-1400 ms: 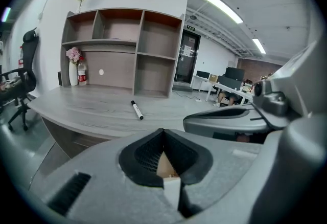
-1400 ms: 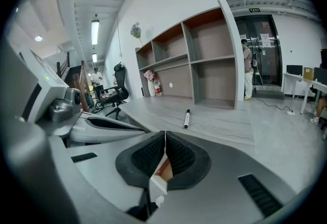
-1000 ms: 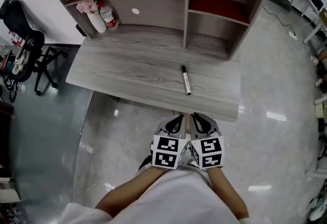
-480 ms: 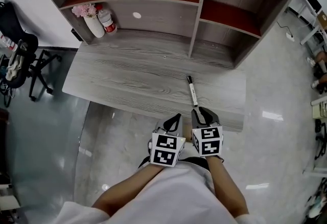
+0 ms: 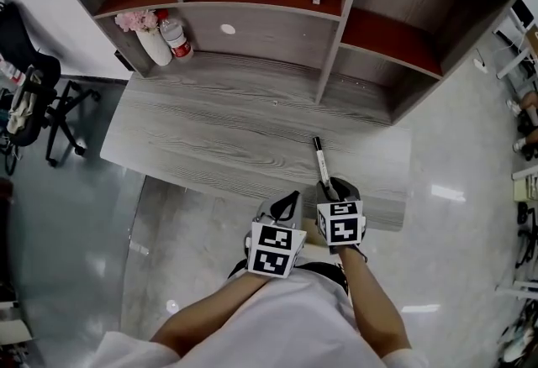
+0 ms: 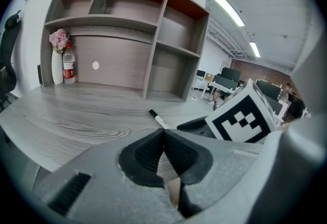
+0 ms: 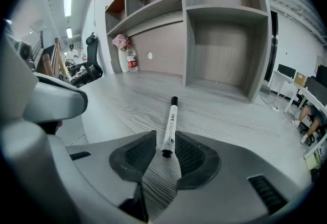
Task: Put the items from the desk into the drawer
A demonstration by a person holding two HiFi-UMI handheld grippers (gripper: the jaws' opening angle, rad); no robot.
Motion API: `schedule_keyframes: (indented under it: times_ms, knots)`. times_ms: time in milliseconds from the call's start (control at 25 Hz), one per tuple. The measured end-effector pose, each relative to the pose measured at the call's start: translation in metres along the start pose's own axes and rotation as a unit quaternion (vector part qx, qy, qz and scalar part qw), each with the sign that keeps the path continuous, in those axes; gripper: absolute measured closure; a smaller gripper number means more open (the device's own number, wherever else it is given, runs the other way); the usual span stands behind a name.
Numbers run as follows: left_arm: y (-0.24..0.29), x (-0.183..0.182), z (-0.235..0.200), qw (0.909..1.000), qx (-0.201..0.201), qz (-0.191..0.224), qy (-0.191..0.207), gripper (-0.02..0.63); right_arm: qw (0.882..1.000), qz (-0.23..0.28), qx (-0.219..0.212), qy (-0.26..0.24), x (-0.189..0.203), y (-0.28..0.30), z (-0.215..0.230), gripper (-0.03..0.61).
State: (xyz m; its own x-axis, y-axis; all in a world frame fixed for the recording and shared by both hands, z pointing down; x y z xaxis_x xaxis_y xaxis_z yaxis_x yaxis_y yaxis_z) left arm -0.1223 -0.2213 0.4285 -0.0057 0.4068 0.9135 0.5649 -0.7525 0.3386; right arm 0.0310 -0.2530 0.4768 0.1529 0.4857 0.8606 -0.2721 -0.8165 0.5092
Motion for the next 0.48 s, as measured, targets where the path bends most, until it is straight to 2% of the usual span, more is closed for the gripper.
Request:
schedule_keyframes:
  times_ms: [240, 320, 480]
  knots:
    - [0.005, 0.003, -0.009, 0.9999, -0.01, -0.009, 0.0, 0.611, 1.0, -0.02, 0.004, 0.018, 0.004, 0.019, 0.009, 0.488]
    - [0.006, 0.003, -0.01, 0.9999, -0.012, -0.01, -0.001, 0.611, 0.999, -0.023, 0.001, 0.024, 0.004, 0.021, 0.011, 0.515]
    - [0.005, 0.001, -0.007, 0.9998, -0.013, -0.011, -0.007, 0.611, 0.999, -0.017, -0.005, 0.045, 0.004, 0.016, 0.014, 0.523]
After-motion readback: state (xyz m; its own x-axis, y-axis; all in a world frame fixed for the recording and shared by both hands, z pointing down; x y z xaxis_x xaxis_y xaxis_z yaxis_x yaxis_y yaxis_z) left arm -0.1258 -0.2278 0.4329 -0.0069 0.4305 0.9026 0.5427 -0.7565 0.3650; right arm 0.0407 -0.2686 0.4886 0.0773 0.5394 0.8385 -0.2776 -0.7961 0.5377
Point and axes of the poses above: the fingertips, and each gripper's own axes: y forward along the fingers, z to its right, x out of its underside, the point moved 10 cm from there along -y, backward along the fingers, and after that the axes turned 14 degrees about z, right-handed, at the moved point
